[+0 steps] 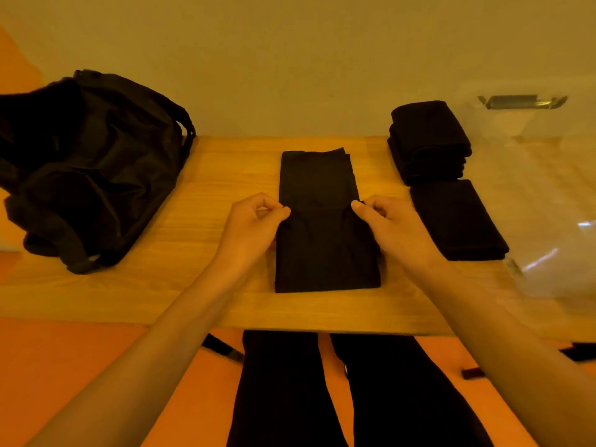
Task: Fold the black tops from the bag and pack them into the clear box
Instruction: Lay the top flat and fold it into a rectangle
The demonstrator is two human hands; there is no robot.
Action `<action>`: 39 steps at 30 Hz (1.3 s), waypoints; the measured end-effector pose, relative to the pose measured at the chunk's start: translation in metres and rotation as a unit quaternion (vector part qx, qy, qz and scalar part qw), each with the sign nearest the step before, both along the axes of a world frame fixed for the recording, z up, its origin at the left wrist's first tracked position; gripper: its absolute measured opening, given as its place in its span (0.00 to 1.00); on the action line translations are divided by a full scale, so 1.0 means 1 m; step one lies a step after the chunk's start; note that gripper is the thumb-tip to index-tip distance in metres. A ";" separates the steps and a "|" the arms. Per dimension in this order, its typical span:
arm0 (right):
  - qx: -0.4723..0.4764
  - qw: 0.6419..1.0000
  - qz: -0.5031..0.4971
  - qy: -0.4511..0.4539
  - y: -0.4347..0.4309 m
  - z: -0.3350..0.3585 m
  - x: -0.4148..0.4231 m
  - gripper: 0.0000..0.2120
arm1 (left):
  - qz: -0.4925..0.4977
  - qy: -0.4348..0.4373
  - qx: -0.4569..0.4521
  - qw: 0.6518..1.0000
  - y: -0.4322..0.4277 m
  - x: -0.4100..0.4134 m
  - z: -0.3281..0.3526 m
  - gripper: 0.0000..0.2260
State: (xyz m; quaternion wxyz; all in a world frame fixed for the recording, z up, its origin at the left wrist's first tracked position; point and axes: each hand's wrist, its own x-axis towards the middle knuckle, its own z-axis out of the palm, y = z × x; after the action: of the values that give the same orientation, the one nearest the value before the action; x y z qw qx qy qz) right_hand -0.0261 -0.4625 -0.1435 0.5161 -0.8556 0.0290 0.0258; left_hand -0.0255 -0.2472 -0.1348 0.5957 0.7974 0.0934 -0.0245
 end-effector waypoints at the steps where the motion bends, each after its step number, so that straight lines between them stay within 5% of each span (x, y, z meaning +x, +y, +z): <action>1: -0.018 1.000 -0.007 0.022 0.001 -0.005 0.010 0.18 | 0.013 0.021 0.027 0.999 -0.002 0.010 -0.007 0.02; 5: -0.088 0.993 -0.017 0.074 0.000 -0.013 0.033 0.21 | 0.013 0.063 0.085 0.994 -0.003 0.036 -0.016 0.02; 10: -0.127 0.989 -0.037 0.068 0.000 -0.015 0.034 0.21 | 0.008 0.103 0.019 0.994 -0.001 0.036 -0.007 0.11; 12: -0.134 0.988 -0.032 0.064 -0.001 -0.013 0.032 0.19 | -0.045 0.109 0.015 0.993 0.005 0.031 -0.001 0.07; 16: -0.146 0.988 -0.046 0.019 0.001 -0.009 0.024 0.12 | -0.141 0.097 0.029 0.985 0.021 0.030 -0.001 0.18; 21: -0.134 0.990 -0.034 -0.032 -0.008 -0.016 -0.003 0.11 | -0.057 0.021 0.083 0.995 0.013 0.031 -0.020 0.08; 25: -0.103 0.993 -0.052 -0.036 -0.008 -0.015 -0.014 0.14 | -0.013 -0.028 0.143 0.989 0.011 0.022 -0.026 0.10; 31: -0.130 0.988 -0.017 0.083 -0.015 0.004 -0.052 0.12 | 0.000 0.015 0.093 0.996 0.017 -0.033 -0.020 0.13; 39: -0.162 0.985 -0.023 0.052 -0.005 -0.005 -0.070 0.07 | 0.011 0.024 0.043 0.999 0.016 -0.077 -0.023 0.16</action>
State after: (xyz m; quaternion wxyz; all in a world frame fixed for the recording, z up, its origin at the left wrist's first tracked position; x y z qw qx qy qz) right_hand -0.0962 -0.4680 -0.1487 0.3685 -0.9246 0.0798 0.0533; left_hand -0.1028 -0.2315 -0.1581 0.5583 0.8206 0.1176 -0.0326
